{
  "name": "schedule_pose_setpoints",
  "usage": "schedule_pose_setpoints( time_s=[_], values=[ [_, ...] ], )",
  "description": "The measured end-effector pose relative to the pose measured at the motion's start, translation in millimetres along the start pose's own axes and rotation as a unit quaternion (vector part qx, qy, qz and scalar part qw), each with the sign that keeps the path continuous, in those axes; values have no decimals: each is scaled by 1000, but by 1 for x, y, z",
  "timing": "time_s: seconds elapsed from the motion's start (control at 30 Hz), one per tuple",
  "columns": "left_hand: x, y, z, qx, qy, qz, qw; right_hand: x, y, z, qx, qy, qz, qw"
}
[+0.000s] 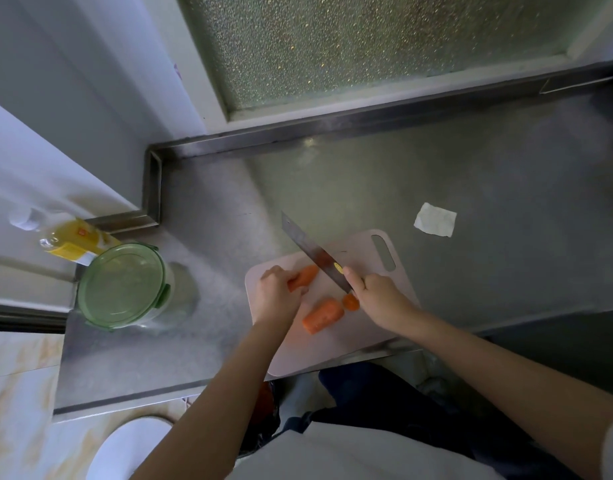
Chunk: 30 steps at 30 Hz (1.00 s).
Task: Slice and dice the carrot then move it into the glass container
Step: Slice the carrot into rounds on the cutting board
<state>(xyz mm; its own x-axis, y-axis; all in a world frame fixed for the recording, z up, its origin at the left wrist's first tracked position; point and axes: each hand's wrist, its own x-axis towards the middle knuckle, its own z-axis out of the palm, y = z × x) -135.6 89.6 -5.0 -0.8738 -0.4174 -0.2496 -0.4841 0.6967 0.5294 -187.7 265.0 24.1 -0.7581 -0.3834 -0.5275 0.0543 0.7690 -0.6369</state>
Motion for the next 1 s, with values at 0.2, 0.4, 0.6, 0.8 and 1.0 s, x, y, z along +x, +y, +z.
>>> schedule_pose_setpoints(
  time_s=[0.2, 0.4, 0.6, 0.8, 1.0],
  values=[
    [1, 4, -1, 0, -6, -14, 1000, 4, 0, 3, -15, -1, 6, 1000],
    [1, 6, -3, 7, -14, -14, 1000, 10, -5, 3, 0, -33, 16, 999],
    [1, 7, -4, 21, -24, -14, 999, 14, -10, 6, -3, -37, 13, 999],
    [0, 8, -4, 31, -18, -6, 999, 13, -8, 12, 4, -11, 11, 1000],
    [-1, 11, -3, 43, -11, -4, 999, 11, -14, 9, 2, -25, 10, 1000]
  ],
)
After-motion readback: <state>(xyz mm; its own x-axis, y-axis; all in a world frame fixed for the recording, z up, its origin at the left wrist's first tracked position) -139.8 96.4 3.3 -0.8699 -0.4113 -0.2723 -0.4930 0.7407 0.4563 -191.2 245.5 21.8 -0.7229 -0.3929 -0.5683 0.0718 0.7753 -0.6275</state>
